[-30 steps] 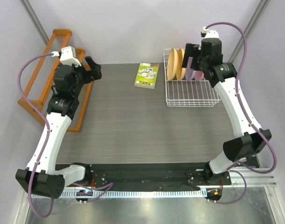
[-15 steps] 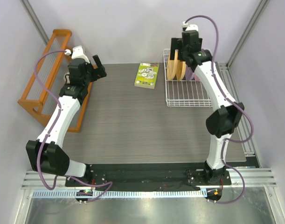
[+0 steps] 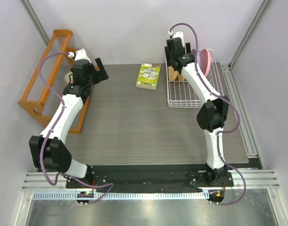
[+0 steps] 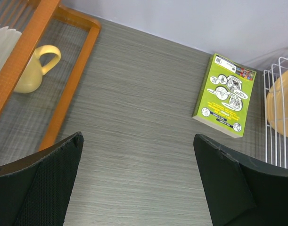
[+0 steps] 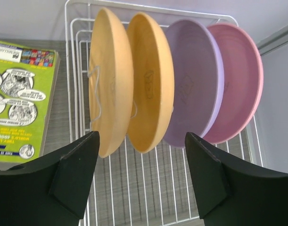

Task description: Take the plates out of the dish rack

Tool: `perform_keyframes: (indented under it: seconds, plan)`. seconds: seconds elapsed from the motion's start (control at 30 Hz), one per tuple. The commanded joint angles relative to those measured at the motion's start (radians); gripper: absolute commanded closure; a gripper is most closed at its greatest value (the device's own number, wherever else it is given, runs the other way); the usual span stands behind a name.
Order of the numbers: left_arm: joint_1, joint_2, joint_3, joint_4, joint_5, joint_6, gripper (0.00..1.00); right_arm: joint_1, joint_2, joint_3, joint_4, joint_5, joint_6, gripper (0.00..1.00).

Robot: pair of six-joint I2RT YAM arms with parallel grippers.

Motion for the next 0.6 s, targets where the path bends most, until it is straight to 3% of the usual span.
perform_keyframes:
  seconds: [0.0,0.23,0.33,0.57]
  plan:
    - [0.004,0.024,0.028,0.014,-0.012,-0.014,0.01,-0.004,0.027,0.075,0.075,0.085,-0.050,0.25]
    - [0.004,0.049,0.025,0.009,-0.013,-0.007,0.00,-0.002,0.056,0.093,0.082,0.060,-0.048,0.37]
    - [0.004,0.052,0.025,0.009,-0.012,-0.007,0.01,0.001,0.071,0.097,0.082,0.056,-0.048,0.49]
    - [0.004,0.061,0.021,0.005,-0.019,0.003,0.01,0.001,0.122,0.112,0.082,0.059,-0.045,0.45]
